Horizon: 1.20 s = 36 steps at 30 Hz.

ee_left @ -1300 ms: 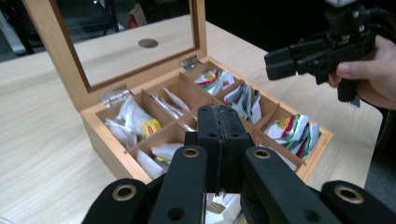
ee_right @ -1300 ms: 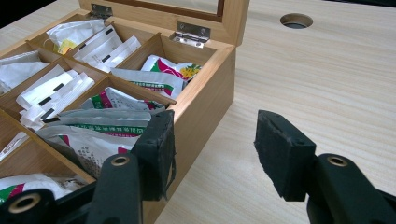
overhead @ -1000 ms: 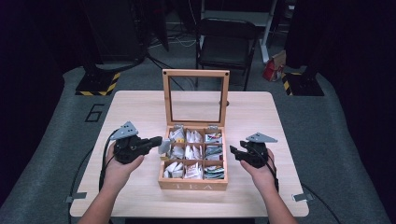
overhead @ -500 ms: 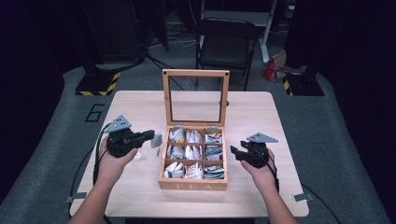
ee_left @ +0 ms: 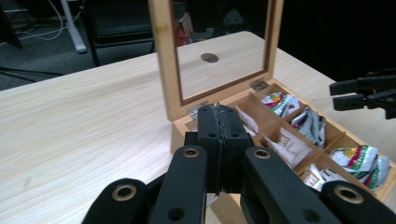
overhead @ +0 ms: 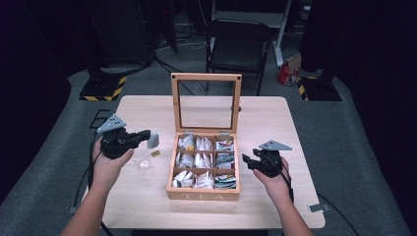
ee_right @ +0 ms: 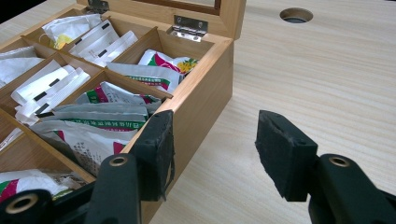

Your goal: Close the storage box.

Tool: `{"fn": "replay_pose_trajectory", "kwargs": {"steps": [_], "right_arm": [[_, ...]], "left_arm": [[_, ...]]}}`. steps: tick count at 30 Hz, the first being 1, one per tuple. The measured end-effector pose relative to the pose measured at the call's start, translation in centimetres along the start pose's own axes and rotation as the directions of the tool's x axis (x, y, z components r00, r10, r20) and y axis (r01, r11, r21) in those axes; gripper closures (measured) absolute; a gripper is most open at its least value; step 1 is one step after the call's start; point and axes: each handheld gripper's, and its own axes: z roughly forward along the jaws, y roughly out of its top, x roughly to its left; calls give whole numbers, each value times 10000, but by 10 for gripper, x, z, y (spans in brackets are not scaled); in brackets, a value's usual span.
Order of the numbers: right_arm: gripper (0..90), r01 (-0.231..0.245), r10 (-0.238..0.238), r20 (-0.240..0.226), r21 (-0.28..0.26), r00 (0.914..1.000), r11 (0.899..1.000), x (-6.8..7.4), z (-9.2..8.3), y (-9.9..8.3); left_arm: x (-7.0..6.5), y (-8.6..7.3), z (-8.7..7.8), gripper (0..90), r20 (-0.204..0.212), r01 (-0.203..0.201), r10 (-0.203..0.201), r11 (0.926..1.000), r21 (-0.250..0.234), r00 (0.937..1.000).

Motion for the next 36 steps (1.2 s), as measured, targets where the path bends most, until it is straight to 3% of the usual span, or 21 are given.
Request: {"fn": "replay_pose_trajectory", "kwargs": {"steps": [4,20,27,36], "right_arm": [[460,-155,155,-34,-12,9999,9999,2,1,0],[457,27,-26,-68,118,10000,9999,3,5,-2],[457,7,-6,-51,161,10000,9999,4,6,-2],[456,67,-66,-58,171,10000,9998,4,6,-2]], "left_arm": [[7,0,-4,894,-199,111,-111,9999,-16,9997],[30,-4,-13,894,-940,401,-398,9992,14,9948],[41,-16,-9,894,-1046,865,-864,9962,-42,9907],[48,-32,-2,894,-1235,1058,-1039,9944,84,9869]]}}
